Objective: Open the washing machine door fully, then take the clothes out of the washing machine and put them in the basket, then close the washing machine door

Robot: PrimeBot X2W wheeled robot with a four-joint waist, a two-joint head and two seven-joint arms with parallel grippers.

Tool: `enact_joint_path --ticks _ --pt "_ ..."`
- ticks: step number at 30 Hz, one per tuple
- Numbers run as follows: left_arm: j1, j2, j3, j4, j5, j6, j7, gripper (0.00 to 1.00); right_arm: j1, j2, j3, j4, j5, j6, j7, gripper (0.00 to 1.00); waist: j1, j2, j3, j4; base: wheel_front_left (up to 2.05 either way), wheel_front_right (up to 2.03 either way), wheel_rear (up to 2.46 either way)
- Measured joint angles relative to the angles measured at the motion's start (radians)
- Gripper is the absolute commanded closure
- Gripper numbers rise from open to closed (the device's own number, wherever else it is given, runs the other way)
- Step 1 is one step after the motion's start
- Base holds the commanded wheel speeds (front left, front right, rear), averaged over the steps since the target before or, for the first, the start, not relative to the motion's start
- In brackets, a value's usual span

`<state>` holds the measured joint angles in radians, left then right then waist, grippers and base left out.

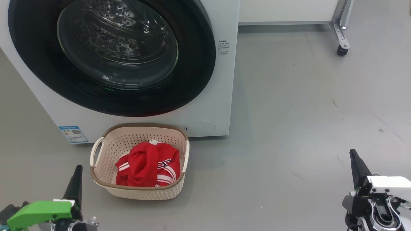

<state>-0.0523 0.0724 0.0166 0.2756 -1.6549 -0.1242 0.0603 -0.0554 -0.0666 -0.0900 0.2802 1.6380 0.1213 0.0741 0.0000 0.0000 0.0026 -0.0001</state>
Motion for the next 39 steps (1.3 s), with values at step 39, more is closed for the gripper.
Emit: enact_joint_path --ticks 39 --pt "-0.001 0.0 0.003 0.003 0.0 0.0 0.0 1.0 -0.002 0.0 -0.002 0.001 0.0 0.0 0.001 1.0 0.0 0.0 0.0 0.0 0.0 0.0 0.0"
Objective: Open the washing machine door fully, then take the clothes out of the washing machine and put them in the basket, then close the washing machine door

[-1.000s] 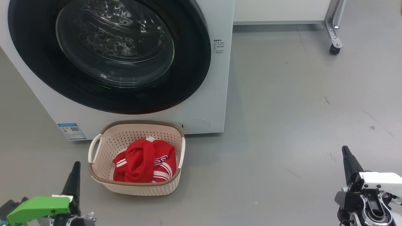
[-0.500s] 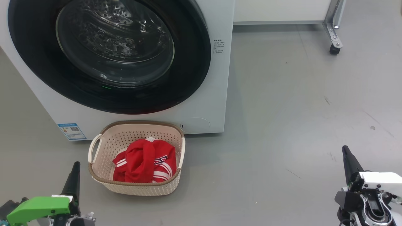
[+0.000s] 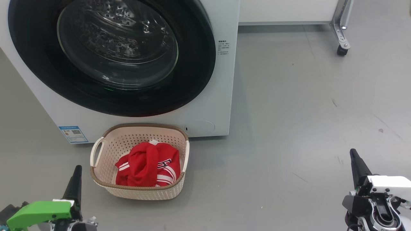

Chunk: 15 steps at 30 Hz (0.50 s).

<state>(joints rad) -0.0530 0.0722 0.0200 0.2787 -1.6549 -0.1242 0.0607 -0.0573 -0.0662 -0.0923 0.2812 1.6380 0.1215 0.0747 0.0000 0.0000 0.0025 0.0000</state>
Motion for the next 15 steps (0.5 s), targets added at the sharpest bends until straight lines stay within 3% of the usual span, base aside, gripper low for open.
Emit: enact_joint_path --ticks 15 --pt "0.0 0.0 0.002 0.0 0.0 0.0 0.0 1.0 0.0 0.001 -0.001 0.0 0.0 0.0 0.001 1.0 0.0 0.0 0.0 0.0 0.0 0.0 0.0"
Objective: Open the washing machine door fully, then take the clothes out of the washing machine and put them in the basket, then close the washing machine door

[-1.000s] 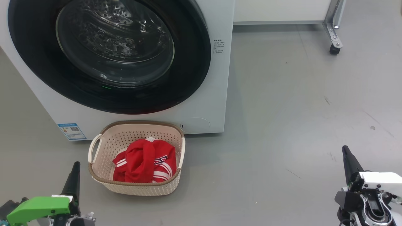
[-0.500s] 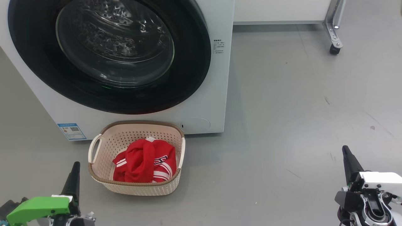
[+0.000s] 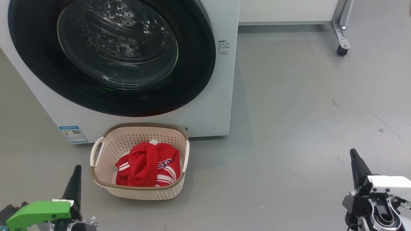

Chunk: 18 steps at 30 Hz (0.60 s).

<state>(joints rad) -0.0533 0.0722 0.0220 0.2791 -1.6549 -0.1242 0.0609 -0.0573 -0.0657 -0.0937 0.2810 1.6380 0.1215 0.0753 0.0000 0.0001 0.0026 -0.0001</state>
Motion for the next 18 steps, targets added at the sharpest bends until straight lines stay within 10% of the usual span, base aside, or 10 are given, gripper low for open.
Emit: enact_joint_path --ticks 18 --pt "0.0 0.0 0.002 0.0 0.0 0.0 0.001 1.0 0.0 0.0 -0.001 0.0 0.0 0.0 0.0 1.0 0.0 0.0 0.0 0.0 0.0 0.0 0.0"
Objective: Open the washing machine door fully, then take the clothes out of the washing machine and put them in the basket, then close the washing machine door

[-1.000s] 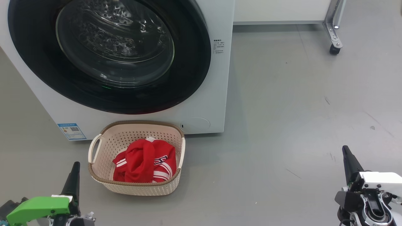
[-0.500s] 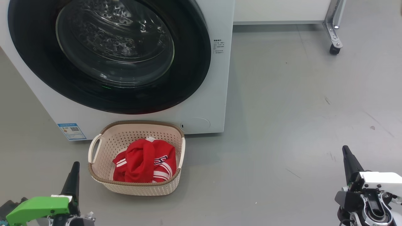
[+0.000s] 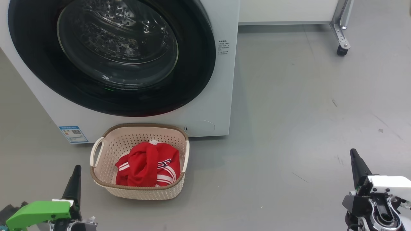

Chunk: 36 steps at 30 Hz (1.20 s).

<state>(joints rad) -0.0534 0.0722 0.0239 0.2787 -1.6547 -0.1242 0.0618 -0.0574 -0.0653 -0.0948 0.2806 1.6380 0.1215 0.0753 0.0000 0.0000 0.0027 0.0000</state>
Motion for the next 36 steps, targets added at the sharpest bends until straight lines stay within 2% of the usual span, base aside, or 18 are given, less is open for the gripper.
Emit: enact_joint_path --ticks 36 --pt "0.0 0.0 0.002 -0.002 0.0 0.0 0.0 1.0 0.0 0.002 -0.002 -0.001 0.0 0.0 0.0 1.0 0.0 0.0 0.0 0.0 0.0 0.0 0.0"
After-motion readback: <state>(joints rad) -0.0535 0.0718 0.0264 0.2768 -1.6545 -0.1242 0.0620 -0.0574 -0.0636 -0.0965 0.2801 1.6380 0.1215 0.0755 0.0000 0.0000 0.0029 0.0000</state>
